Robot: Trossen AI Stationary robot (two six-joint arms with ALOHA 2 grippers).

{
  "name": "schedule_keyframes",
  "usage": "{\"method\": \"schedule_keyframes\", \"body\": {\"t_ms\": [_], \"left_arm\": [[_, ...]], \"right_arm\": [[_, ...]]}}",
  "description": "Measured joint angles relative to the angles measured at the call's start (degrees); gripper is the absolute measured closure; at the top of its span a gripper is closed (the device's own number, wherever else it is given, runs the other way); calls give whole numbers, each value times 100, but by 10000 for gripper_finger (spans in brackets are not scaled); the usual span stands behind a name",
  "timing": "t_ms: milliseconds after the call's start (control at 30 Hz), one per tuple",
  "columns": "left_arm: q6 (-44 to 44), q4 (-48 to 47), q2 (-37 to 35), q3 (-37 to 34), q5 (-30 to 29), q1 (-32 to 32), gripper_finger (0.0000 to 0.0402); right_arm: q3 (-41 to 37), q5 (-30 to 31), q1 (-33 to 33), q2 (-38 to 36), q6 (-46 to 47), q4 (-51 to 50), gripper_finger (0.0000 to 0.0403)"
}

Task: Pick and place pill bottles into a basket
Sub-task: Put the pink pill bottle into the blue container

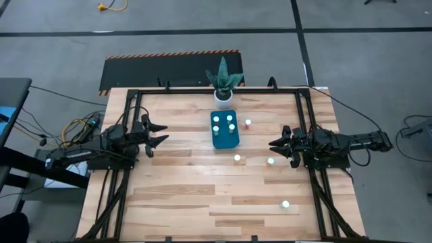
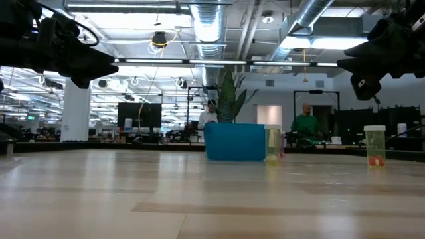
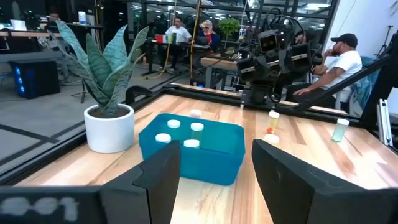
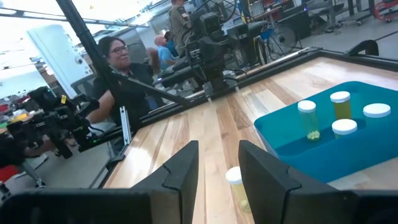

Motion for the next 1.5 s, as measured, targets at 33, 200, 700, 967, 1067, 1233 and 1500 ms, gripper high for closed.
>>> {"method": "schedule_keyframes", "body": {"t_ms": [33,200,700,967,1067,1233,1500], "left_arm": [[2,0,0,0,0,0,214],[2,-4,0,0,0,0,214],[0,-13,0,0,-3,0,214],[0,-15,0,0,-7,0,214],[0,-15,0,0,-7,0,214],[0,-15,0,0,-7,0,214],[-2,-15,0,0,-9,0,214]], "right_arm": [[0,0,0,-1,0,0,294],[0,2,-1,-1,-224,1,294],[-17,148,-16,4,374,1119,294],[112,1181,-16,2,1154,2712,294],[331,1486,-16,9,1022,2682,294],[755,1711,-78,80,-432,2940,294],[1594,2298,-447,337,-893,1026,294]]}}
